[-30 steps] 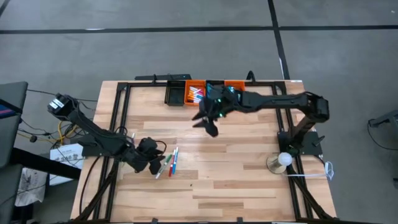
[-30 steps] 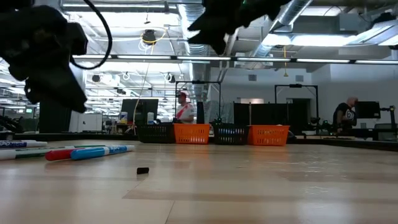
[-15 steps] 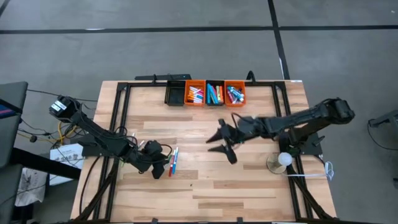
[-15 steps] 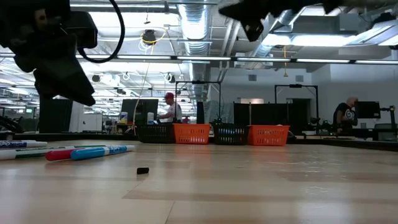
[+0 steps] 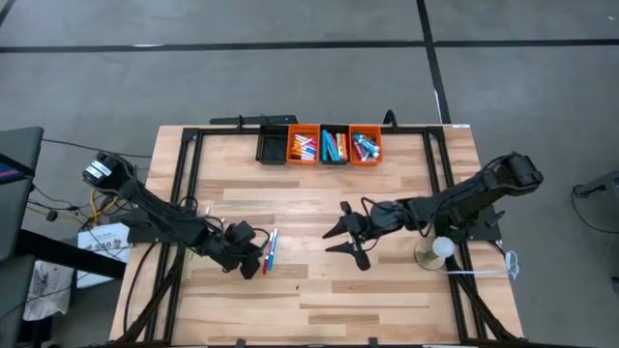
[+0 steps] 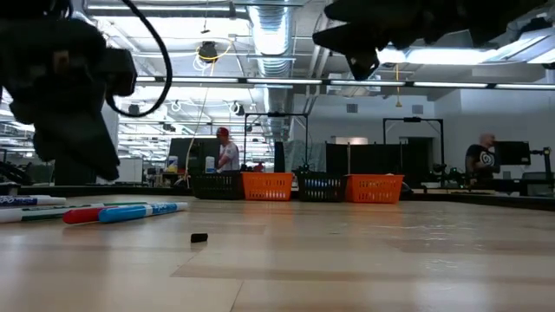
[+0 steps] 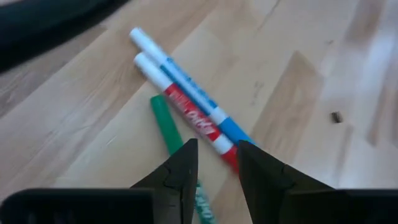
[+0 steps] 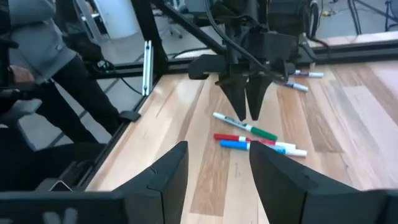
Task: Pick & Place Markers
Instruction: Put the dark green and white marker pen into the left black bin
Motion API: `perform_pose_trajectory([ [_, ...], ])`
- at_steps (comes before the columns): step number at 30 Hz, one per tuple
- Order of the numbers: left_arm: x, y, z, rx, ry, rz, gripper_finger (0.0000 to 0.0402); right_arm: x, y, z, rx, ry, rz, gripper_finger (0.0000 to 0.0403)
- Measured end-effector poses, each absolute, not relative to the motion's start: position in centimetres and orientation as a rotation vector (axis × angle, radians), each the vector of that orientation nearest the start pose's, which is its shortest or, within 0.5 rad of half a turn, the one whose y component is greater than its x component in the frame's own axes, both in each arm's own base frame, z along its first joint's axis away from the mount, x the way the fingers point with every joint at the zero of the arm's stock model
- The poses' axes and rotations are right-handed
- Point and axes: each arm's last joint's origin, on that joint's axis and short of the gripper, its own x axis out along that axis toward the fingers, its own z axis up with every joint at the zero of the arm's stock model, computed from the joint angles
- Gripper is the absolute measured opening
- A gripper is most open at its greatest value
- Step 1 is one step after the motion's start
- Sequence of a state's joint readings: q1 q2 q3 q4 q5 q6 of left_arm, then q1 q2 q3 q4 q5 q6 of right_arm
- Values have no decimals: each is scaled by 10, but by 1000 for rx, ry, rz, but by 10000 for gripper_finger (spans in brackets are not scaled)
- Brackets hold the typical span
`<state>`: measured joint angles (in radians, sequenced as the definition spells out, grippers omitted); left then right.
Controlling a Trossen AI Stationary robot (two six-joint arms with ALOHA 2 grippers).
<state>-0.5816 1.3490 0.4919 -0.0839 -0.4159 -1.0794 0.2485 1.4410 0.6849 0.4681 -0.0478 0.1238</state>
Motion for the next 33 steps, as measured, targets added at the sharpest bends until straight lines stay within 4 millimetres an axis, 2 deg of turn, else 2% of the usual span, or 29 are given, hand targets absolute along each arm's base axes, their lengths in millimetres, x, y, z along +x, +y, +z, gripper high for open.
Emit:
perform_pose_trajectory([
  [3,193,-114,132,-546,818,309,106,291,75,209,92,311,274,162],
  [21,196,-115,107,-466,886,375,106,292,73,214,97,274,274,164],
  [27,196,-114,104,-451,897,389,106,292,73,214,96,274,274,162],
  [33,194,-113,103,-425,906,413,79,292,73,214,96,274,274,164],
])
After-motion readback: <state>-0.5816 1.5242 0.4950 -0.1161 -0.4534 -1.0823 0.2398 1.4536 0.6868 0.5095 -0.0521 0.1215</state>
